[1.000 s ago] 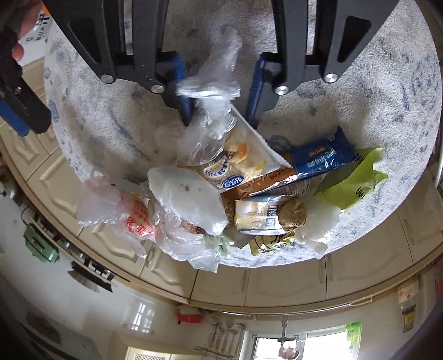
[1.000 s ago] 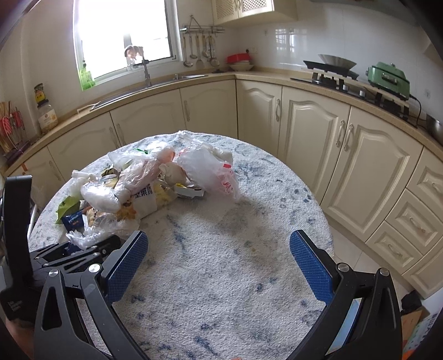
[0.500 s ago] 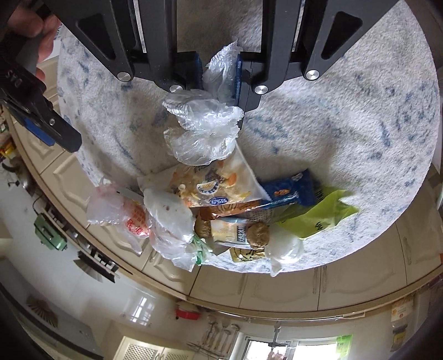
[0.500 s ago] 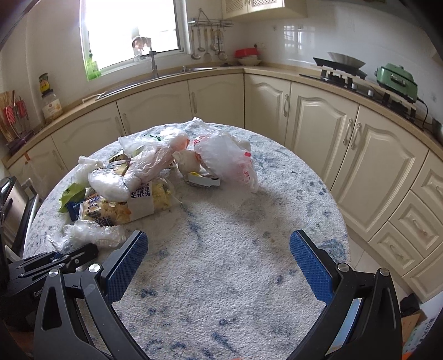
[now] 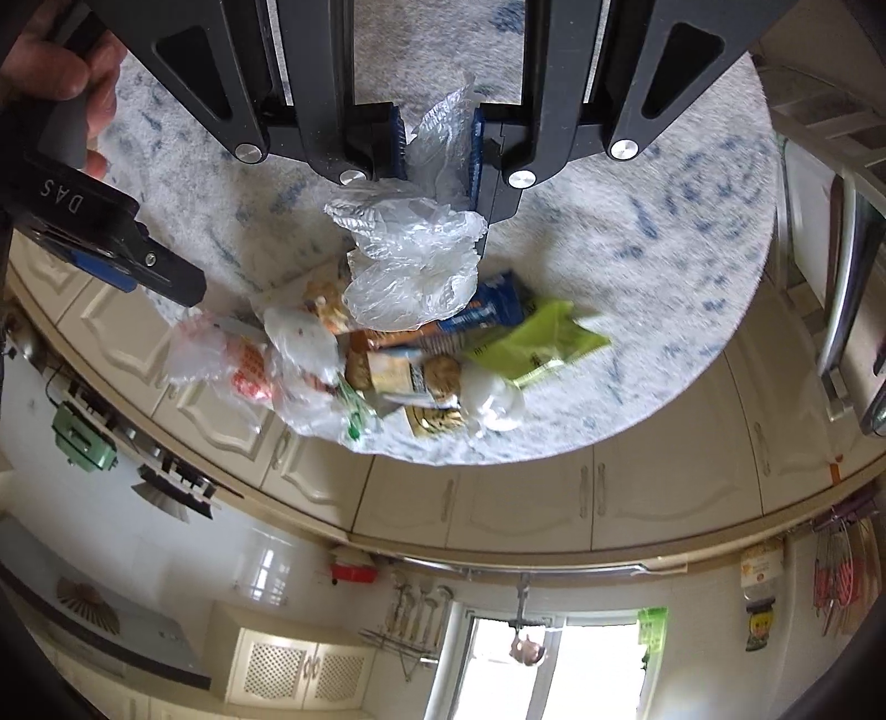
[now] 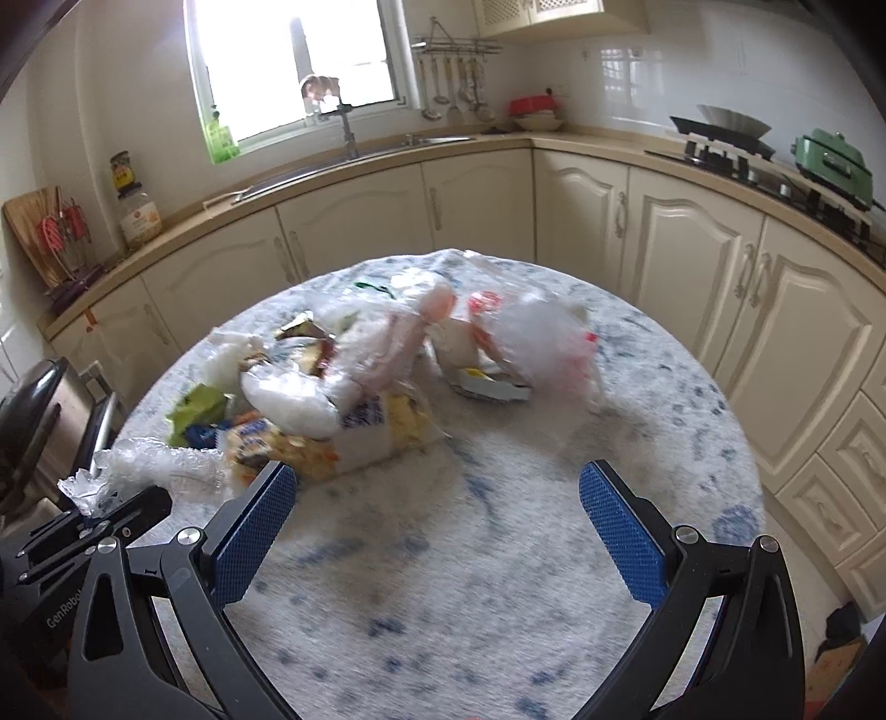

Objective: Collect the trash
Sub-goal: 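Grasp the white plastic bag bundle with the right gripper while the left holds its bag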

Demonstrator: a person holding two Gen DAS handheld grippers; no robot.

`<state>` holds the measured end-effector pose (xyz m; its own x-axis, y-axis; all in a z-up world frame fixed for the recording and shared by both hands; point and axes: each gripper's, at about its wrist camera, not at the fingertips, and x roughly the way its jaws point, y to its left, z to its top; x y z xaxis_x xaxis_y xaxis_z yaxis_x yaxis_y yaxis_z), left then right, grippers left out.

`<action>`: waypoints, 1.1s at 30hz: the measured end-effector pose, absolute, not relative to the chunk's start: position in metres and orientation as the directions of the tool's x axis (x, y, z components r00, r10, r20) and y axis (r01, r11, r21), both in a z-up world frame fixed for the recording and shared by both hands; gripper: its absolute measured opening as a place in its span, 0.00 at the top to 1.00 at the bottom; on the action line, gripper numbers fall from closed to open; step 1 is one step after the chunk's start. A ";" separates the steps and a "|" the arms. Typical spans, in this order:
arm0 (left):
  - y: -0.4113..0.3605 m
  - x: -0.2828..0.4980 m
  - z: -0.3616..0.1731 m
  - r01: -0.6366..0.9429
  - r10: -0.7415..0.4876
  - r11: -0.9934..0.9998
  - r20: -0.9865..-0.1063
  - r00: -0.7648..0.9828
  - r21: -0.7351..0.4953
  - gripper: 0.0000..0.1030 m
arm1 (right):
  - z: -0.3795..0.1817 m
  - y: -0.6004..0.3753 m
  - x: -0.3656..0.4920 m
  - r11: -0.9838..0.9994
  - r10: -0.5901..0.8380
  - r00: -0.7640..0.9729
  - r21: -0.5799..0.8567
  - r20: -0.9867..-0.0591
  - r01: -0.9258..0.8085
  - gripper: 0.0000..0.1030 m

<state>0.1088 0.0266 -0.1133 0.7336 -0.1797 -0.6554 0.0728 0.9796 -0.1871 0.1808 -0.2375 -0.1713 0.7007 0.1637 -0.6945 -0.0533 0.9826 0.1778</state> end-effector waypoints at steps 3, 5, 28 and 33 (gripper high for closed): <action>0.031 0.106 -0.105 0.058 -0.158 0.983 -0.639 0.753 -0.175 0.87 | -0.170 -0.230 0.194 0.977 0.191 0.695 0.200 -0.693 -0.069 0.03; 0.032 0.106 -0.103 0.050 -0.142 0.986 -0.630 0.764 -0.162 0.87 | -0.168 -0.225 0.206 0.974 0.208 0.690 0.215 -0.693 -0.078 0.12; 0.034 0.124 -0.098 0.071 -0.161 0.983 -0.610 0.776 -0.169 0.87 | -0.197 -0.235 0.258 0.913 0.376 0.590 0.395 -0.714 -0.104 0.72; 0.021 0.114 -0.090 0.084 -0.157 0.985 -0.599 0.785 -0.147 0.87 | -0.196 -0.234 0.238 0.925 0.360 0.569 0.361 -0.739 -0.117 0.69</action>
